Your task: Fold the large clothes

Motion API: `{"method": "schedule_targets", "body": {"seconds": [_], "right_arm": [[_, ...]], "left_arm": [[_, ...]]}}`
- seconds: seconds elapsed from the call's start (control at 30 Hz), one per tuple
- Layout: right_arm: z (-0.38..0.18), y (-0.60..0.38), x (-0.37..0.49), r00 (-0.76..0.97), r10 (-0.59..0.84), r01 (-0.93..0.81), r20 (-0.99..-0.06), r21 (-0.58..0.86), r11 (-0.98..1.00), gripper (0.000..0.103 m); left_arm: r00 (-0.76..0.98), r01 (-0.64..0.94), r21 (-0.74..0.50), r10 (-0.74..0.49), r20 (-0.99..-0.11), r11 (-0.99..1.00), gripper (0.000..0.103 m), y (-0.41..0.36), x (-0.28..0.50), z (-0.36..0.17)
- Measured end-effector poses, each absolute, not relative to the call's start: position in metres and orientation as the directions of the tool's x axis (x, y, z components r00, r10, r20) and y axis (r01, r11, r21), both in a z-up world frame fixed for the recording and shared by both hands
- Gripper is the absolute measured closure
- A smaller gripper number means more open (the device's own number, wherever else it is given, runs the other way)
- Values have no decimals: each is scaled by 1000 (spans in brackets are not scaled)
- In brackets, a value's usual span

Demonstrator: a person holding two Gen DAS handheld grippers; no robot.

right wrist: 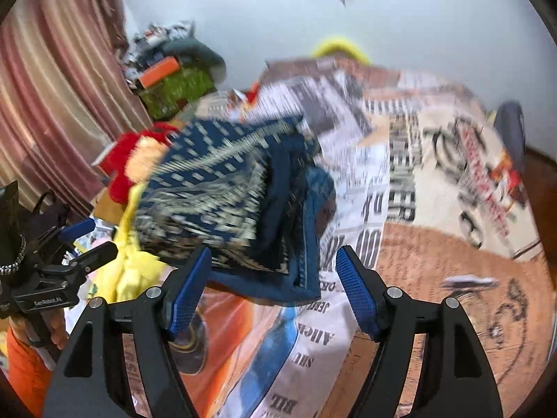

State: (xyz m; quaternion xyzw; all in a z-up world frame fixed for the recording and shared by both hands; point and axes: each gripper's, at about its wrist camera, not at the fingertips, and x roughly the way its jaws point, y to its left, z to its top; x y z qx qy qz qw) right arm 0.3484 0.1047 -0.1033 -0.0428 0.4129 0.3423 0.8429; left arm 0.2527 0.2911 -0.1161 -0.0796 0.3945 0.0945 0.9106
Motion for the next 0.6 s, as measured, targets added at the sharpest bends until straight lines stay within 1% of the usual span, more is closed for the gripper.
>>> {"method": "schedule_targets", "body": {"seconds": [0.13, 0.17, 0.2, 0.23, 0.33, 0.37, 0.5, 0.53, 0.6], "right_arm": [[-55, 91, 311, 464, 621, -656, -632, 226, 721, 32], [-38, 87, 297, 484, 640, -667, -597, 222, 712, 32], [-29, 84, 289, 498, 649, -673, -575, 216, 707, 32], [-14, 79, 275, 521, 665, -683, -536, 205, 701, 32], [17, 68, 242, 579, 691, -701, -433, 169, 693, 32], [27, 63, 227, 601, 696, -703, -392, 154, 694, 32], [53, 45, 177, 666, 702, -701, -253, 109, 704, 32], [56, 43, 169, 677, 699, -697, -231, 102, 710, 32], [62, 37, 145, 705, 689, -687, -171, 78, 722, 32]], "left_arm": [[750, -228, -31, 155, -643, 973, 8, 268, 217, -62], [781, -223, -17, 168, -601, 975, 8, 259, 202, -43], [797, -221, -10, 174, -578, 975, 8, 253, 195, -32], [828, -213, 2, 182, -530, 977, 8, 242, 180, -13], [880, -209, 23, 199, -432, 978, 8, 220, 149, 22], [901, -211, 34, 207, -381, 977, 8, 209, 133, 36], [942, -224, 50, 230, -243, 973, 8, 177, 88, 66], [949, -238, 51, 243, -199, 970, 8, 167, 73, 73], [956, -247, 43, 250, -151, 968, 8, 157, 55, 77]]}}
